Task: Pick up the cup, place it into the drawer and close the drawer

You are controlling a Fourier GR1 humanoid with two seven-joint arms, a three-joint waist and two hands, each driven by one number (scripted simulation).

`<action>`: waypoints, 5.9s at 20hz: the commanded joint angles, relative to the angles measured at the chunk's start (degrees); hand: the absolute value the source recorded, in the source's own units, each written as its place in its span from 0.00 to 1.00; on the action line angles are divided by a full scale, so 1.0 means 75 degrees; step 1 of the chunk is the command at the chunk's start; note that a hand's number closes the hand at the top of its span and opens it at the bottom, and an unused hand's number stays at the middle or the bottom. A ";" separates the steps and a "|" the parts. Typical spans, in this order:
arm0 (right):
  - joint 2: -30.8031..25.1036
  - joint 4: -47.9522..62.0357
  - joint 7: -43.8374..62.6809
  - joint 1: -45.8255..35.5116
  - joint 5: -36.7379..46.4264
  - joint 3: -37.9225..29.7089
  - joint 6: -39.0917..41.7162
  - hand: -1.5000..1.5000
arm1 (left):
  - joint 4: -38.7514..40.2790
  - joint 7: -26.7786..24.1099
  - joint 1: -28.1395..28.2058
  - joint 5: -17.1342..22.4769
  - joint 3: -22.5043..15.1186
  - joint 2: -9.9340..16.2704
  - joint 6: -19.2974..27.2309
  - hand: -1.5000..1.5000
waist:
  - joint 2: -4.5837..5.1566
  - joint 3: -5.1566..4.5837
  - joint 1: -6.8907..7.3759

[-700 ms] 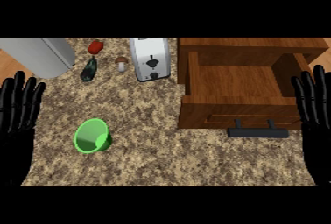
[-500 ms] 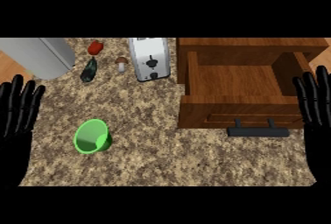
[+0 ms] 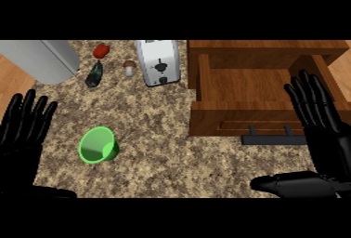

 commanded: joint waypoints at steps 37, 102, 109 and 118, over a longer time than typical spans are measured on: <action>-0.0491 0.1033 0.0134 -0.1244 -0.0889 -0.1496 0.1090 0.00 | 1.1504 -0.6809 -0.2828 -0.2199 0.1314 0.0806 -0.0652 0.00 | 0.0007 0.0002 -0.0082; -0.0541 0.1167 0.0211 -0.1292 -0.0623 -0.1612 0.1050 0.00 | 0.9031 -0.4428 -0.7833 -0.1830 0.0155 -0.0886 0.1290 1.00 | -0.0043 0.0014 -0.0084; -0.0318 0.1869 -0.0217 -0.1730 -0.0035 -0.1363 0.0749 0.00 | 0.8885 -0.2667 -0.9230 -0.1275 -0.0984 -0.0894 0.2673 1.00 | -0.0009 0.0013 -0.0109; -0.0450 0.1579 0.0021 -0.1833 -0.0392 -0.1438 0.0966 0.00 | 1.1447 -0.1966 -1.0876 -0.0626 -0.1986 -0.0895 0.3809 1.00 | 0.0067 0.0017 -0.0458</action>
